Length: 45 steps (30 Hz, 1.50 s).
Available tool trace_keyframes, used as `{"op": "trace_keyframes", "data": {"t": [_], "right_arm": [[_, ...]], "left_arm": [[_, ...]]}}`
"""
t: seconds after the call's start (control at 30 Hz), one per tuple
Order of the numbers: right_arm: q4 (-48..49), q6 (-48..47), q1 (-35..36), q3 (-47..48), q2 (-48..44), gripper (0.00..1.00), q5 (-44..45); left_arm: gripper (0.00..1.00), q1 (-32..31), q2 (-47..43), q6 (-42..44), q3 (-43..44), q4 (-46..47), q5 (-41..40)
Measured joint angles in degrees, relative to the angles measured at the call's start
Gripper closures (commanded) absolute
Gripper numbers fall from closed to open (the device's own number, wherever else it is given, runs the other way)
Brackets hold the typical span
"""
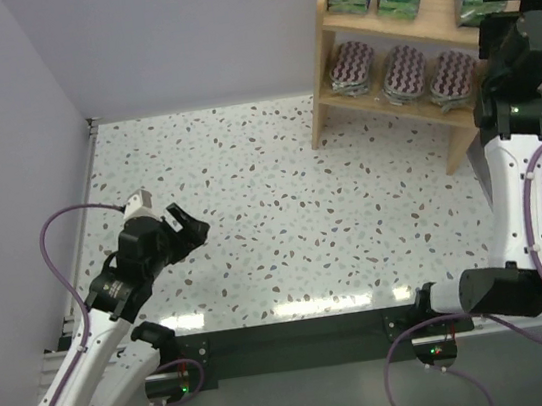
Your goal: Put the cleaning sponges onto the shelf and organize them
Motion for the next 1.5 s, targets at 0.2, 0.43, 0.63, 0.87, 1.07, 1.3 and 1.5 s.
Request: {"op": "trace_keyframes", "data": {"t": [0.2, 0.43, 0.63, 0.87, 1.07, 1.3, 1.5], "right_arm": [[5.49, -9.27, 0.0, -3.74, -9.27, 0.01, -10.6], [12.9, -15.82, 0.11, -19.63, -22.43, 0.01, -35.06], [5.84, -23.98, 0.9, -35.12, -32.02, 0.01, -48.48], [-7.76, -35.52, 5.22, -44.54, -45.09, 0.01, -49.24], [-11.56, -39.47, 7.54, -49.59, -51.8, 0.01, -47.47], [-15.02, -41.59, 8.35, -48.54, -54.23, 0.01, -42.75], [-16.31, -43.39, 8.7, -47.65, -54.47, 0.01, -39.15]], "left_arm": [[0.0, 0.0, -0.44, 1.51, 0.0, 2.19, 0.83], [0.0, 0.0, 0.37, 4.94, 0.0, 6.95, 3.23], [0.0, 0.0, 2.45, 7.56, 0.0, 11.56, 5.86], [0.0, 0.0, 4.31, 9.75, -0.37, 17.59, 10.14], [0.0, 0.0, 4.0, 10.49, -2.05, 21.35, 13.79], [0.0, 0.0, 0.07, 12.0, -2.8, 25.38, 17.2], [0.0, 0.0, -3.23, 13.38, -3.41, 27.82, 18.97]]}}
